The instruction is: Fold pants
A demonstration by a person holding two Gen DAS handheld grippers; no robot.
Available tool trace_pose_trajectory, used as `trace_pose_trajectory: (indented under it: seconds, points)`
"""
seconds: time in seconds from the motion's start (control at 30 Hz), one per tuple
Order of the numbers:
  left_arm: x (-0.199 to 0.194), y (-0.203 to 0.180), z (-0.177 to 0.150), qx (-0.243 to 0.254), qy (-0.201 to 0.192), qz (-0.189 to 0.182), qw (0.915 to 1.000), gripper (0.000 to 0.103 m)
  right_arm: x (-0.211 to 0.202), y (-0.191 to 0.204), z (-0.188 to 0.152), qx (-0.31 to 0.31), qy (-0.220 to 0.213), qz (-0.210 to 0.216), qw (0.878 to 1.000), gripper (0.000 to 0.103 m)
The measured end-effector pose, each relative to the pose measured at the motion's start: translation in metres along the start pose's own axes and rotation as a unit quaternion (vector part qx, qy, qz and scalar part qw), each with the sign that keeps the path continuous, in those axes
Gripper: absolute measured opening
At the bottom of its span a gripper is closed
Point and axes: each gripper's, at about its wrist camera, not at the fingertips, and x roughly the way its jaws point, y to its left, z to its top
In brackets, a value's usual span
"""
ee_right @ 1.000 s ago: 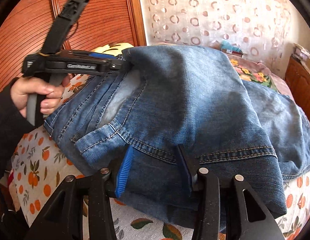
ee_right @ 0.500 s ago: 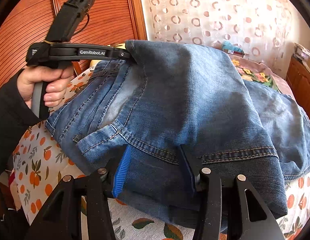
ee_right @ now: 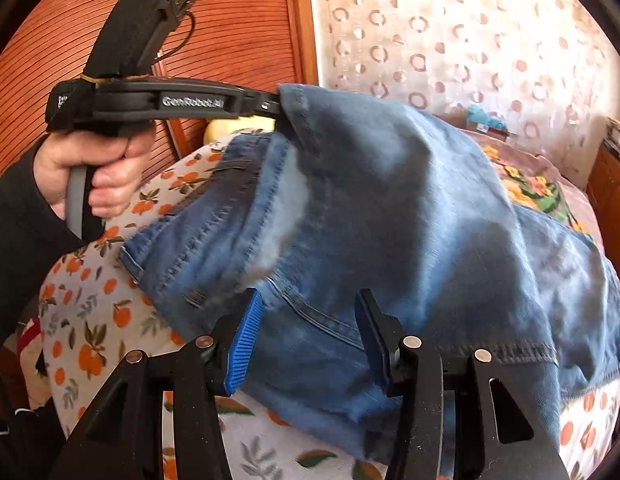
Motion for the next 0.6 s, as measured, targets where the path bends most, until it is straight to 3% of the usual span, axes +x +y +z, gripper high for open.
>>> trace_pose_trajectory:
  seconds: [0.2,0.37,0.6]
  points:
    - [0.006,0.0,-0.005,0.003,0.007,0.006,1.0,0.007,0.022,-0.008,0.001,0.022,0.025,0.017,0.999,0.047]
    - [0.01,0.002,-0.009,0.0,0.012,0.007,0.9999,0.007,0.021,-0.012,0.004,0.025,0.024,0.018,0.999,0.018]
    - [-0.004,0.005,-0.009,-0.007,-0.001,0.005,1.0,0.006,-0.011,-0.009,0.004,0.034,-0.023,0.028,0.999,0.015]
